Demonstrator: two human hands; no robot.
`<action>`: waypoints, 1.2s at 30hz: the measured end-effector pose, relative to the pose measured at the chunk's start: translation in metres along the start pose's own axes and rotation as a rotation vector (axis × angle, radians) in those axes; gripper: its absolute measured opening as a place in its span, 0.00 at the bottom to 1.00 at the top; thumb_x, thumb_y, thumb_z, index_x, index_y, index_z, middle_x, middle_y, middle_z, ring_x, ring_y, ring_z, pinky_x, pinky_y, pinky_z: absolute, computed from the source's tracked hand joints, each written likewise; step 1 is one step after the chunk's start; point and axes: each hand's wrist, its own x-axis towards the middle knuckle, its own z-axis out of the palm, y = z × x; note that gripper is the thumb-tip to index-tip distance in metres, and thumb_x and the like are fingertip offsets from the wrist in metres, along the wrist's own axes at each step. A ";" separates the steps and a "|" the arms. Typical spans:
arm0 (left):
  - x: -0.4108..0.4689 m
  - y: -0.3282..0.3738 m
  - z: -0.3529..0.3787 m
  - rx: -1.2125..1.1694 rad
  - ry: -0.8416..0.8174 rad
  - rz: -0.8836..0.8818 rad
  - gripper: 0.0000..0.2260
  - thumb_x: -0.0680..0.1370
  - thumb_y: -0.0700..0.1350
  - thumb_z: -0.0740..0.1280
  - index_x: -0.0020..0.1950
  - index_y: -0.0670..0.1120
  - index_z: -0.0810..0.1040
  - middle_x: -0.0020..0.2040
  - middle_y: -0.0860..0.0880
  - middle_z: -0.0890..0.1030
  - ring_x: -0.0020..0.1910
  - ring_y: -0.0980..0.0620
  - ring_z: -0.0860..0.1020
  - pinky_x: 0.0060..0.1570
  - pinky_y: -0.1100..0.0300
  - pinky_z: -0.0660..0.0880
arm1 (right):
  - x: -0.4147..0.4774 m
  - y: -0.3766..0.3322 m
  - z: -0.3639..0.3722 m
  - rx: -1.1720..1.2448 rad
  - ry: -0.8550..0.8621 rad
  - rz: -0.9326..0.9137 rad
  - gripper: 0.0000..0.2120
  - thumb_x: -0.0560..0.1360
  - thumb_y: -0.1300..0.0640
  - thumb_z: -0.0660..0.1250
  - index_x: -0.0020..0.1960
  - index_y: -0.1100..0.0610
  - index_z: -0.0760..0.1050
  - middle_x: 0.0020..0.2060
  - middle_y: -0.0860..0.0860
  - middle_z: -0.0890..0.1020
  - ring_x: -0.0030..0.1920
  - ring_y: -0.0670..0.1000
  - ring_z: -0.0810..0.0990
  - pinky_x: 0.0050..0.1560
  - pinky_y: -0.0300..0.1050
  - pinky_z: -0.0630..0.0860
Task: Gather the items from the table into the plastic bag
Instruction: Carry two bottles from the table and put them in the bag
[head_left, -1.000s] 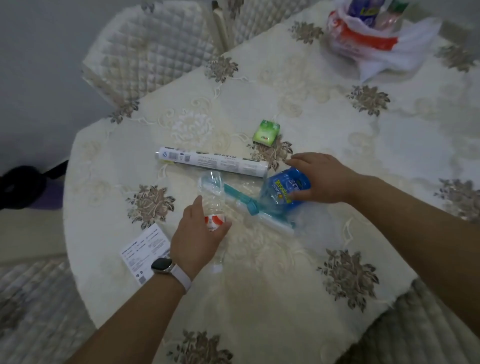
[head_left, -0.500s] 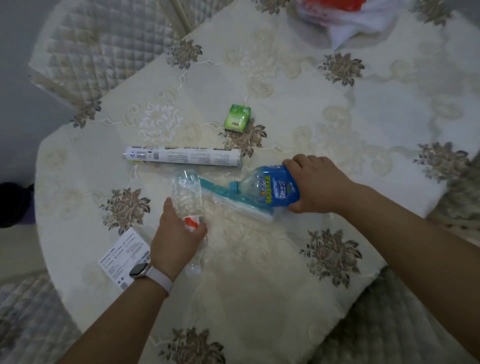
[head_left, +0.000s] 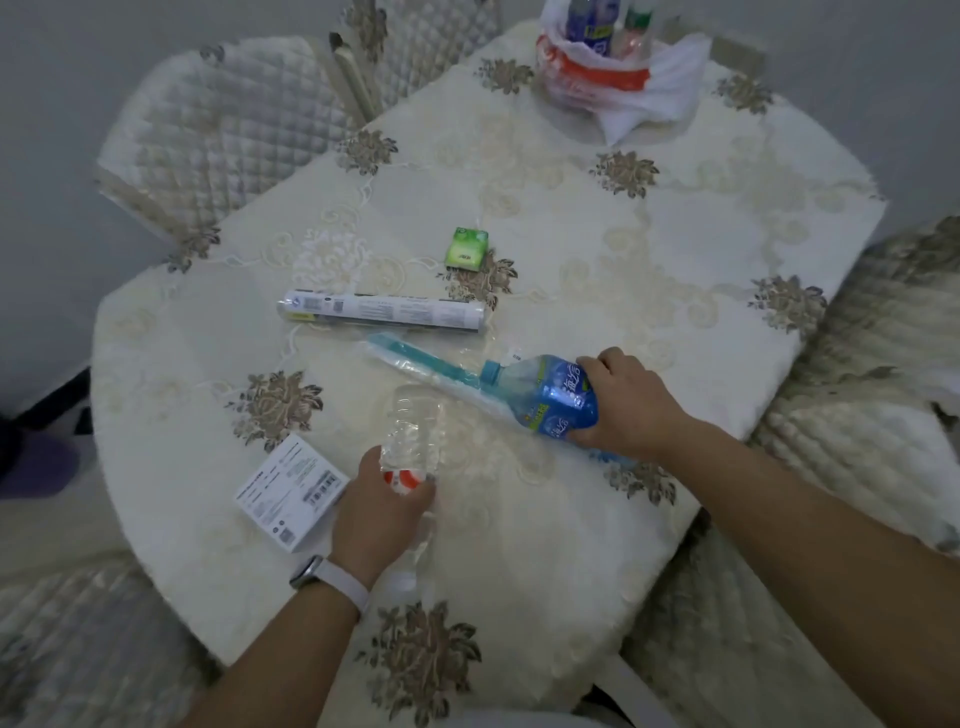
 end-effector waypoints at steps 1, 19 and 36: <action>-0.006 -0.002 -0.002 -0.019 -0.011 0.024 0.21 0.72 0.51 0.74 0.63 0.50 0.72 0.45 0.56 0.80 0.42 0.56 0.80 0.39 0.59 0.74 | -0.006 -0.004 0.004 0.016 0.004 0.049 0.42 0.62 0.38 0.73 0.70 0.54 0.65 0.56 0.55 0.71 0.54 0.58 0.74 0.50 0.51 0.74; -0.083 -0.002 -0.042 -0.259 -0.151 0.325 0.19 0.70 0.50 0.75 0.58 0.56 0.74 0.45 0.55 0.83 0.43 0.55 0.82 0.46 0.51 0.80 | -0.166 -0.081 -0.015 0.428 0.372 0.371 0.34 0.57 0.35 0.74 0.58 0.46 0.69 0.49 0.46 0.76 0.47 0.49 0.77 0.47 0.50 0.78; -0.216 0.123 0.087 -0.222 -0.456 0.571 0.20 0.71 0.44 0.75 0.57 0.59 0.72 0.46 0.60 0.81 0.41 0.65 0.80 0.39 0.64 0.73 | -0.378 0.035 -0.017 0.653 0.731 0.741 0.35 0.56 0.37 0.75 0.59 0.40 0.67 0.52 0.44 0.77 0.52 0.48 0.78 0.54 0.53 0.78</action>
